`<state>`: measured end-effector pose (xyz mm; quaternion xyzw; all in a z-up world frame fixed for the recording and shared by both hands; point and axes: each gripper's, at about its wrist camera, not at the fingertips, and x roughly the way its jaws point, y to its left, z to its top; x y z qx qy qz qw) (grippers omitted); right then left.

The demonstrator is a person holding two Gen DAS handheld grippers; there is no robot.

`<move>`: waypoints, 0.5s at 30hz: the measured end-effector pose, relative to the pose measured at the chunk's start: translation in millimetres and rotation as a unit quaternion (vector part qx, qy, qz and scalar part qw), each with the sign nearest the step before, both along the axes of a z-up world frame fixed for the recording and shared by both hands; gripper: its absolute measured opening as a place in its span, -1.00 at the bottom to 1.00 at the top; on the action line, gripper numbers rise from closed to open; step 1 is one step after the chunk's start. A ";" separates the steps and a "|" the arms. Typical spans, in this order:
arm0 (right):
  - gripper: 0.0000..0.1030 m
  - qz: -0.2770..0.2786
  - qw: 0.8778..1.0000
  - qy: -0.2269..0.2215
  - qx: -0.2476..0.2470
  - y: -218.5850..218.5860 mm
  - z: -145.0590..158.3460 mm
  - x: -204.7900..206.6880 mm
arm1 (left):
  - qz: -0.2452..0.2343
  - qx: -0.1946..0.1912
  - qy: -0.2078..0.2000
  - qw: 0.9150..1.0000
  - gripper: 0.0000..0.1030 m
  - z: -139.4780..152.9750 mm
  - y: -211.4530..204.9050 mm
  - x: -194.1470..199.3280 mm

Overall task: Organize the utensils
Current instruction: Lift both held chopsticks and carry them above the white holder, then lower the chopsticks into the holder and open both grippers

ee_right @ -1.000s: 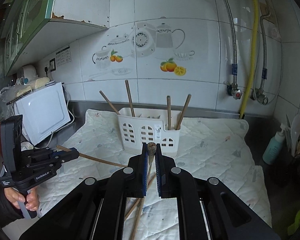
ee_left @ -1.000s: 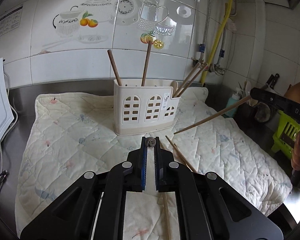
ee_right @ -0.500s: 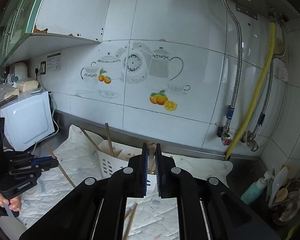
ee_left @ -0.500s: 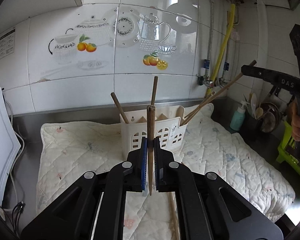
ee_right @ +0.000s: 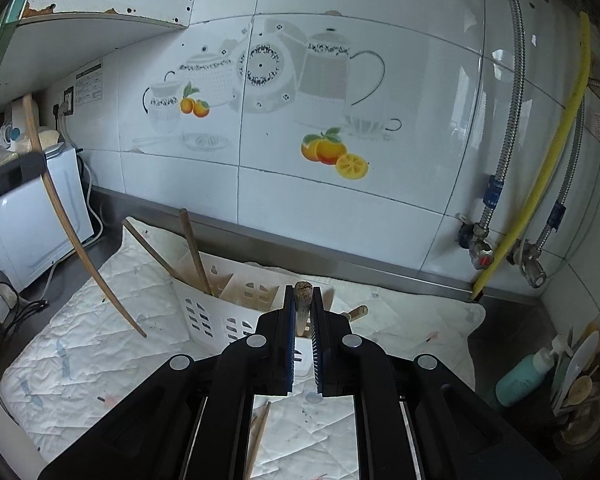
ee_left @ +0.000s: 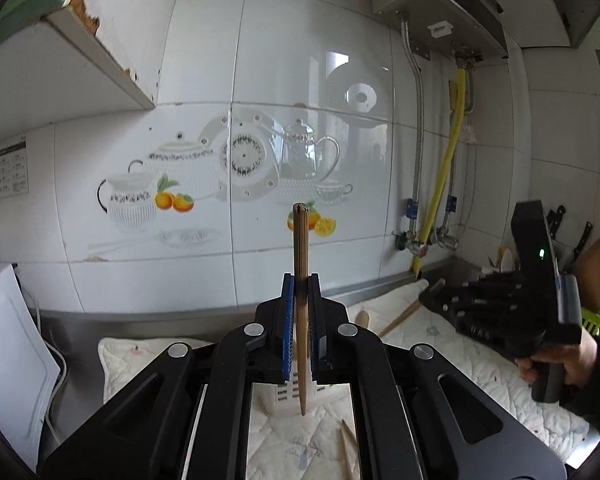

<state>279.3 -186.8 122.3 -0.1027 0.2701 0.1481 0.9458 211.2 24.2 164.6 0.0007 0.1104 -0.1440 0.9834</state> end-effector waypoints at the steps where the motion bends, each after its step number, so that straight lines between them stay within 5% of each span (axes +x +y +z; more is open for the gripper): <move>1: -0.86 -0.001 1.000 0.003 0.000 0.4 -1.9 2.2 | 0.004 0.003 -0.009 1.000 -0.91 6.5 -2.1 3.3; 8: -0.79 -0.005 1.000 -0.011 -0.006 -1.1 -4.7 0.1 | 0.017 -0.015 -0.042 0.999 -0.91 32.1 -7.7 28.7; 15: -0.69 -0.004 0.999 -0.041 -0.006 -15.5 1.6 -21.3 | 0.036 -0.022 -0.046 0.998 -0.91 25.8 -10.8 62.4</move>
